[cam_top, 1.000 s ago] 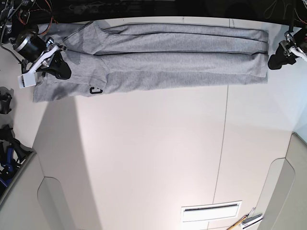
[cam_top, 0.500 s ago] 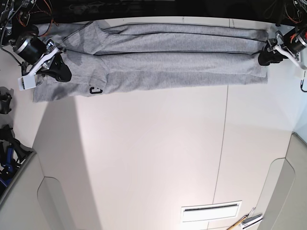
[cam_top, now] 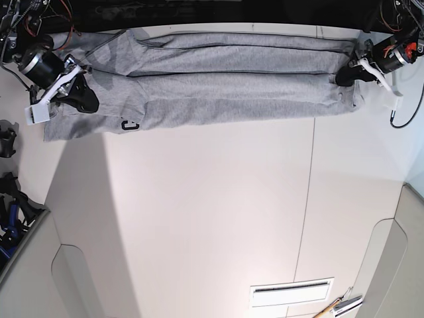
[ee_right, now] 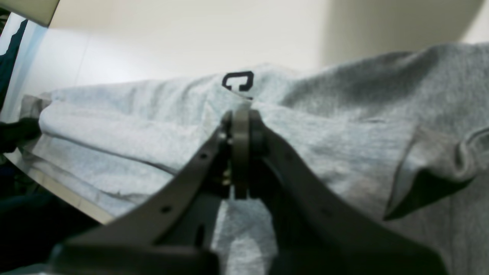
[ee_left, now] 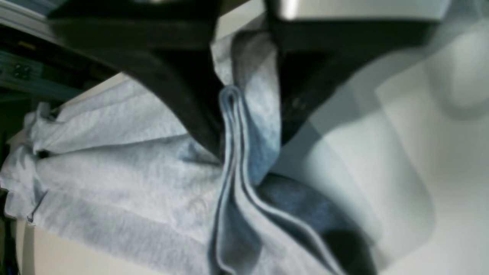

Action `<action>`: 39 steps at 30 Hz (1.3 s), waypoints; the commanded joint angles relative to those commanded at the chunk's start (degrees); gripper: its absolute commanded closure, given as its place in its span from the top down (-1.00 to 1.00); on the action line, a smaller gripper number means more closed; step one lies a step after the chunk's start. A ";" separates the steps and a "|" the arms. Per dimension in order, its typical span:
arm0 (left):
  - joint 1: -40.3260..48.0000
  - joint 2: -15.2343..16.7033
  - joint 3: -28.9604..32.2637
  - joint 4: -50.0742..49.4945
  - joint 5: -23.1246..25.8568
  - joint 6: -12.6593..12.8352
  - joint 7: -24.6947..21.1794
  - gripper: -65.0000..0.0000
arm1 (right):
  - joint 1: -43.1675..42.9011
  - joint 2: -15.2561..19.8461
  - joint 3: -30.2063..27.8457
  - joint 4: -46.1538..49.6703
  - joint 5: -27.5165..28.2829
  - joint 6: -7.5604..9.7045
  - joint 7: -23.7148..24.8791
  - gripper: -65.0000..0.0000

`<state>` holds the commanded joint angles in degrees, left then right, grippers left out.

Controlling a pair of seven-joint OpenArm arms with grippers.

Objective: Fold the T-shirt properly
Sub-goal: 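Release and regrasp the strip ends with both grippers, then grasp the strip's hem end with the left gripper and fold it toward the collar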

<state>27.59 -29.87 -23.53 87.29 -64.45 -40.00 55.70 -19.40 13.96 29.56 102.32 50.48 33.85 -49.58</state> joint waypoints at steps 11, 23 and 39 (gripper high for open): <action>-2.03 -2.89 -15.08 8.24 4.33 0.00 -1.05 -1.00 | 0.00 -0.02 6.49 0.87 2.49 0.07 -0.44 -1.00; -2.05 -4.39 2.21 26.03 1.99 0.00 6.10 -1.00 | -0.02 -0.02 7.72 0.87 2.45 0.07 -1.29 -1.00; -8.07 7.72 19.37 26.86 16.24 4.19 -1.86 0.05 | -0.17 -0.02 10.75 0.85 2.27 0.04 -2.95 -1.00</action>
<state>19.53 -22.15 -4.16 114.15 -48.21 -35.81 53.84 -19.57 13.93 40.32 103.18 52.75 33.89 -52.53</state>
